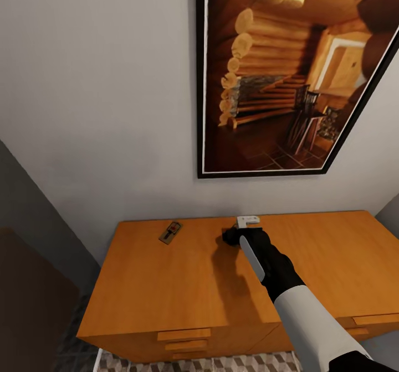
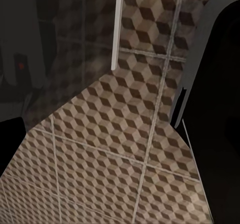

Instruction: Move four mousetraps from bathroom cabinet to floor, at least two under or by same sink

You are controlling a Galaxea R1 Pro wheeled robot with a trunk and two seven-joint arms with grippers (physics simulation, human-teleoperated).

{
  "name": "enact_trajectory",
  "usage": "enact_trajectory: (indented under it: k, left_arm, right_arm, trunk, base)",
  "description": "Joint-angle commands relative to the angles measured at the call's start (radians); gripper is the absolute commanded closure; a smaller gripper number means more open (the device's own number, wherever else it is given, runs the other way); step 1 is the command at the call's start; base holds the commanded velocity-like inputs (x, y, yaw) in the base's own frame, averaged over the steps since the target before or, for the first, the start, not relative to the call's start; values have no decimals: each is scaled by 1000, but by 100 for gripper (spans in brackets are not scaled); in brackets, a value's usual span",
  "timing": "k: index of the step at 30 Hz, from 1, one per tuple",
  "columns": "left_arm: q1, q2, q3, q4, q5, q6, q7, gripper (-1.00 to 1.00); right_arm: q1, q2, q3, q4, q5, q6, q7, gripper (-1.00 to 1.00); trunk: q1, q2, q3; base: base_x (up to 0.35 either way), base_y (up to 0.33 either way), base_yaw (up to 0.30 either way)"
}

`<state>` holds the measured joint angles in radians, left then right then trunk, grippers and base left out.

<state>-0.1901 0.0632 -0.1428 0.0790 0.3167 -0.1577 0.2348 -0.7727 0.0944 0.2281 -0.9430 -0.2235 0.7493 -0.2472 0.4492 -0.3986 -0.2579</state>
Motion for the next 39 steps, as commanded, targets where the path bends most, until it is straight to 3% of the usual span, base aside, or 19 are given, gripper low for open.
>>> enact_trajectory:
  k: [1,36,37,39]
  left_arm:
    - [-2,0,-9,4,8,-6,0,-100]
    - [-2,-2,-9,4,7,-6,0,-100]
    - [-2,-2,-9,4,7,-6,0,-100]
    - [-2,-2,-9,4,7,-6,0,-100]
  right_arm:
    - [0,-1,2,0,-15,2,-11,-100]
    - [0,0,2,1,-14,2,-9,-100]
    - [0,-1,2,1,-14,2,-9,100]
    - [0,-1,2,1,-14,2,-9,100]
  trunk:
    - [1,-1,-3]
    - [1,-1,-4]
    - [1,-1,-4]
    - [1,-1,-4]
  base:
    - [0,0,0]
    - [0,0,0]
    - [0,0,0]
    - [0,0,0]
